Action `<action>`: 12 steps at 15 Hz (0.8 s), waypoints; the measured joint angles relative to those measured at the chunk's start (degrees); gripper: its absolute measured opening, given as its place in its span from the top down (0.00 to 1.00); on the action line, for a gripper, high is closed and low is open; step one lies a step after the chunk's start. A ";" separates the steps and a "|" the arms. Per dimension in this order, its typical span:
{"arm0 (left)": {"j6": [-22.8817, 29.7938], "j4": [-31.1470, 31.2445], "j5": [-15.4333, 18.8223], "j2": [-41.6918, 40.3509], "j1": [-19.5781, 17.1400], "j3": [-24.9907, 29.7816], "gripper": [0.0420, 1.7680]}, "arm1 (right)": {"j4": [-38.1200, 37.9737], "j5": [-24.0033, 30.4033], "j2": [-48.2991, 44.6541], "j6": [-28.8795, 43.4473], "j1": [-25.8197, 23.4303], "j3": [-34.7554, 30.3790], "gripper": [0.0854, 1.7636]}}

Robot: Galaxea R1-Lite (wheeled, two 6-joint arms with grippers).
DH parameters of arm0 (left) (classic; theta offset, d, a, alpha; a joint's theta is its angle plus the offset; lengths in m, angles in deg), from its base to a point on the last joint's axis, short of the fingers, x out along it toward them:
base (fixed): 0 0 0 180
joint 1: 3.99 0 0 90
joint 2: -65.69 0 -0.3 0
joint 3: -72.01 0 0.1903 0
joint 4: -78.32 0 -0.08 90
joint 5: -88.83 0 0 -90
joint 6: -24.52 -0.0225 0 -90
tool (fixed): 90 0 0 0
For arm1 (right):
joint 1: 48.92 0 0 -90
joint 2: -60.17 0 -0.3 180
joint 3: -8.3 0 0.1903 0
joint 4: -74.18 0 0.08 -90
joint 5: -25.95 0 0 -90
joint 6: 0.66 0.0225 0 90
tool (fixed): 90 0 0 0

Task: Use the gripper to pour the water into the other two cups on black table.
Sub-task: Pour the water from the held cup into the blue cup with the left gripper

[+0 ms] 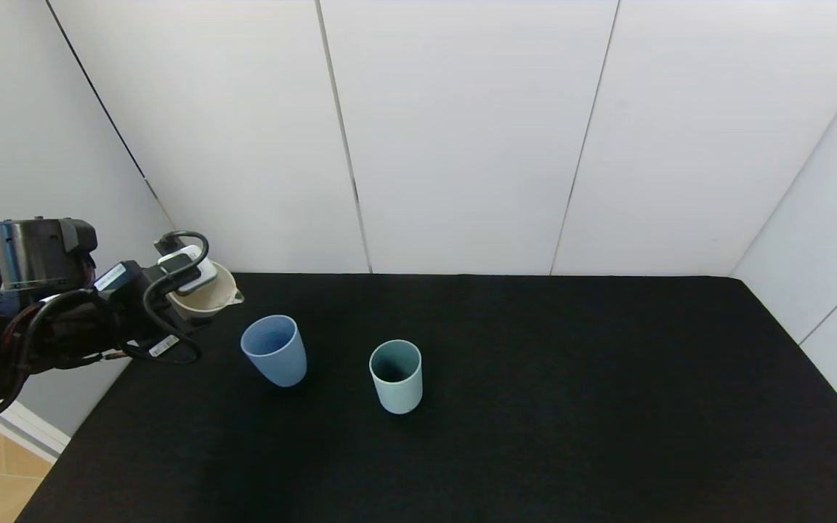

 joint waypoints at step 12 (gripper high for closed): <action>-5.84 -0.18 -5.11 0.55 3.04 -0.17 0.33 | 0.02 0.00 0.00 0.00 0.00 0.00 0.03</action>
